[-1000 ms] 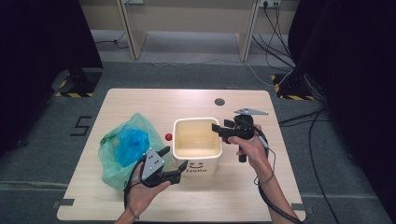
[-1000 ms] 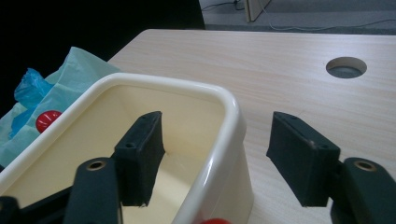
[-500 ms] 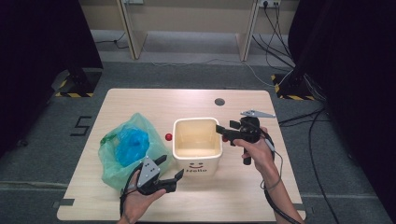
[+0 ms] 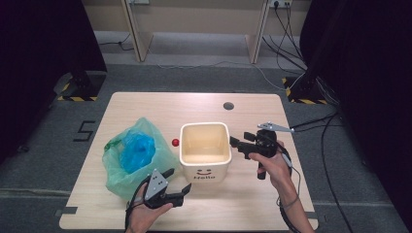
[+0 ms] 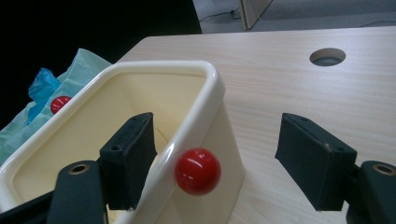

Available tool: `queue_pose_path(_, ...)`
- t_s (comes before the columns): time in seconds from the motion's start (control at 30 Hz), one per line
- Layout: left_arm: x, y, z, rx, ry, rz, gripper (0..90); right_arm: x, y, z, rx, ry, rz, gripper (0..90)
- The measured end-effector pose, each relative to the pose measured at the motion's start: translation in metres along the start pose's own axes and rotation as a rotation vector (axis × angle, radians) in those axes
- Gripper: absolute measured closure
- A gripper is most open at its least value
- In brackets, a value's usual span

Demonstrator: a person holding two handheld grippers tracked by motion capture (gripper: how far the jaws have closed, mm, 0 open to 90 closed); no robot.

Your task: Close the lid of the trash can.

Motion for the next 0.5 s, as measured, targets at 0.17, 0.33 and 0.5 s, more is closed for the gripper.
queue_pose_path(0.17,0.008,0.001,0.003,0.002,0.010,-0.024,19.5,0.011,-0.006,0.002,-0.004,0.033,0.016,27.6)
queue_pose_path(0.33,0.013,0.002,0.005,0.007,0.017,-0.038,19.6,0.014,-0.011,0.002,0.001,0.030,0.024,27.5)
queue_pose_path(0.5,0.017,0.004,0.005,0.012,0.013,-0.051,19.6,0.017,-0.015,0.001,-0.002,0.036,0.030,27.3)
Point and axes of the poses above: each handheld gripper's, and its own axes: y roughly forward along the jaws, x roughly out of its underside, z roughly to its right, the point moved 4 cm from there along y, roughly forward along the jaws, and after that the axes turned 3 degrees about -y, right-handed, at the moved point
